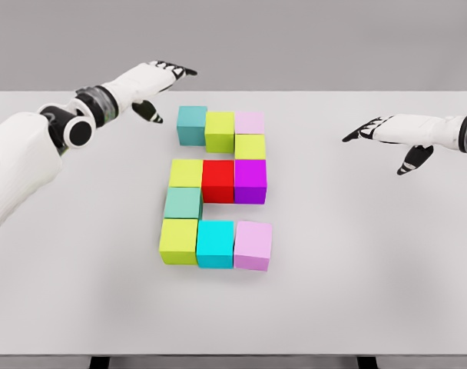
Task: Assemble the squares on the desktop into the number 2
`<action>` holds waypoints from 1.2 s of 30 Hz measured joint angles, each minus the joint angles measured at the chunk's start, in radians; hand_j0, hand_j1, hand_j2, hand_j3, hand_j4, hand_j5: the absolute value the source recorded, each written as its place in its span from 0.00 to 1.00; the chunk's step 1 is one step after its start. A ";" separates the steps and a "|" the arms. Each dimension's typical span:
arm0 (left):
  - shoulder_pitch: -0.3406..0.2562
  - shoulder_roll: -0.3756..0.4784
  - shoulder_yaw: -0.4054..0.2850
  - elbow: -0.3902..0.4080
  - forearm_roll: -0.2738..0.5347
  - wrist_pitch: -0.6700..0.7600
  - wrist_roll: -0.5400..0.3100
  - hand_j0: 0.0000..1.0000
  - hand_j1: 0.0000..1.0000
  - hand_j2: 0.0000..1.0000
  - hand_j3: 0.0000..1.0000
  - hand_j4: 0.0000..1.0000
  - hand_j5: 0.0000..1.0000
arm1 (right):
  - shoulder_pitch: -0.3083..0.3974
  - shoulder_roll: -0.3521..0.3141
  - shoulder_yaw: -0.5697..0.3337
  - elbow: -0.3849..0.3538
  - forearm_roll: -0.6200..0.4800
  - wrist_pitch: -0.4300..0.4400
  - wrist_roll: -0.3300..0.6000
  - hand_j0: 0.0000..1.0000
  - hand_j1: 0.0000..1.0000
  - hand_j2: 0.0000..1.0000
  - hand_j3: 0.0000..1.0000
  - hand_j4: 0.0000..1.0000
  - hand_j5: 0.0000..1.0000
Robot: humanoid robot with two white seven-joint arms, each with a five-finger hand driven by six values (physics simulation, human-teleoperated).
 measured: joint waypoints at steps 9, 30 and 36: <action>-0.048 0.007 -0.011 0.016 -0.006 -0.078 -0.176 1.00 1.00 1.00 1.00 1.00 1.00 | -0.001 0.000 0.000 -0.001 0.000 0.000 0.000 1.00 1.00 1.00 1.00 1.00 1.00; -0.089 -0.093 -0.051 0.195 -0.035 -0.079 -0.209 1.00 1.00 1.00 1.00 1.00 1.00 | -0.002 0.000 0.000 -0.001 0.000 0.000 0.000 1.00 1.00 1.00 1.00 1.00 1.00; -0.087 -0.094 -0.054 0.195 -0.036 -0.080 -0.210 1.00 1.00 1.00 1.00 1.00 1.00 | -0.002 0.000 0.000 0.000 0.000 0.000 0.000 1.00 1.00 1.00 1.00 1.00 1.00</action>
